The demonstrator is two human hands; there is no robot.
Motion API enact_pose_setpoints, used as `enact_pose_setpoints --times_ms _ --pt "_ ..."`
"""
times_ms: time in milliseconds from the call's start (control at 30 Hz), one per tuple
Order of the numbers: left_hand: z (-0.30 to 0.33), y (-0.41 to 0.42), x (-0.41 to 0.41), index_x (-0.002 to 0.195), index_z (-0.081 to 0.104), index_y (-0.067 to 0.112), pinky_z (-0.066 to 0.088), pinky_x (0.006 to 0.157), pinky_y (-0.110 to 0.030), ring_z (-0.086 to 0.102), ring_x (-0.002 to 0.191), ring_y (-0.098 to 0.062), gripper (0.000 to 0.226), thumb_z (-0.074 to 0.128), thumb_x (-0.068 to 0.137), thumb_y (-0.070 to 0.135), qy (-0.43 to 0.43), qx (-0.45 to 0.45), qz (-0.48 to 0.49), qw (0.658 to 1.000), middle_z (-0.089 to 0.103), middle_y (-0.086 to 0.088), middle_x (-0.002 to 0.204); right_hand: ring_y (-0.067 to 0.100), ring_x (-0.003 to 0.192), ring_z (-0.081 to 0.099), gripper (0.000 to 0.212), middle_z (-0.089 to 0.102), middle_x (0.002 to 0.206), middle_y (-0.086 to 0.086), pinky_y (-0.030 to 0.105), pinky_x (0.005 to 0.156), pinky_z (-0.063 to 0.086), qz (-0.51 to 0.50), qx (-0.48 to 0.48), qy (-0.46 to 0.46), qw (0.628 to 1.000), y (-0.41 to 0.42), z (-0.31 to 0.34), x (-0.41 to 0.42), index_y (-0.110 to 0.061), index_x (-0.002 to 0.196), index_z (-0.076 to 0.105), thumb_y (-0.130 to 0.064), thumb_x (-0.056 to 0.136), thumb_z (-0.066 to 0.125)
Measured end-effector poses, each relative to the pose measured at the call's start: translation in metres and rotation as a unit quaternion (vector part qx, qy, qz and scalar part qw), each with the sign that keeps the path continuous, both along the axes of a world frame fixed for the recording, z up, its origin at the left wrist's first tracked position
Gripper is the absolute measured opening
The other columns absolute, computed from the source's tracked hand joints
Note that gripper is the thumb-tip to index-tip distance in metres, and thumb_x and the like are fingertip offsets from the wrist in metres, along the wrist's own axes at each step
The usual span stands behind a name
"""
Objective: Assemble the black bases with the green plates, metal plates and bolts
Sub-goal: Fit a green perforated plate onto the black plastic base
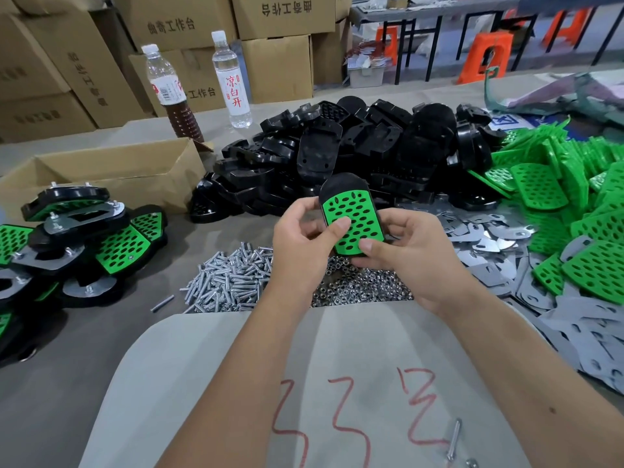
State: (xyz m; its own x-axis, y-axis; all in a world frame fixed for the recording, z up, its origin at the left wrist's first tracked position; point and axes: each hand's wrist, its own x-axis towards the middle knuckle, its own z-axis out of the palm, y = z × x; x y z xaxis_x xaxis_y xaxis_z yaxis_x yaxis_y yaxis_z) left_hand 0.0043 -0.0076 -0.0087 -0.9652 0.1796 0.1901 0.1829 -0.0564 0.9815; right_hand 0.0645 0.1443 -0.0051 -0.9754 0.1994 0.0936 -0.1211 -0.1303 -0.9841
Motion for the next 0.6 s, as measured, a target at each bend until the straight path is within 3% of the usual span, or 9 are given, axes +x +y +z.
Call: enact_pose_setpoints --times_ms 300,467,600 --pt "0.0002 -0.0019 -0.0032 0.111 0.068 0.009 0.063 0.082 -0.054 0.076 0.089 -0.036 0.027 0.079 0.087 0.001 -0.065 0.065 0.018 0.996 0.073 -0.030 0.099 0.029 0.092 0.079 0.023 0.074 0.110 0.019 0.037 0.075 0.066 0.004 0.013 -0.008 1.000 -0.0083 0.0006 0.0000 -0.004 0.110 0.071 0.011 0.093 0.069" --pt "0.0044 -0.0038 -0.0022 0.108 0.068 -0.002 0.064 0.083 -0.048 0.077 0.095 -0.033 0.018 0.071 0.096 0.009 -0.127 0.107 0.005 0.986 0.077 -0.018 0.101 0.034 0.096 0.078 0.023 0.072 0.113 0.024 0.043 0.081 0.065 0.031 -0.002 0.000 1.000 -0.0076 0.0016 0.0009 0.004 0.114 0.068 0.011 0.092 0.069" --pt "0.0084 -0.0037 -0.0002 0.111 0.062 -0.016 0.063 0.081 -0.047 0.075 0.094 -0.033 0.038 0.062 0.103 0.022 -0.147 0.130 -0.002 0.980 0.075 -0.024 0.109 0.034 0.097 0.077 0.025 0.072 0.114 0.024 0.042 0.080 0.065 0.046 -0.001 0.018 0.999 -0.0090 0.0012 0.0025 0.007 0.116 0.067 0.015 0.092 0.067"
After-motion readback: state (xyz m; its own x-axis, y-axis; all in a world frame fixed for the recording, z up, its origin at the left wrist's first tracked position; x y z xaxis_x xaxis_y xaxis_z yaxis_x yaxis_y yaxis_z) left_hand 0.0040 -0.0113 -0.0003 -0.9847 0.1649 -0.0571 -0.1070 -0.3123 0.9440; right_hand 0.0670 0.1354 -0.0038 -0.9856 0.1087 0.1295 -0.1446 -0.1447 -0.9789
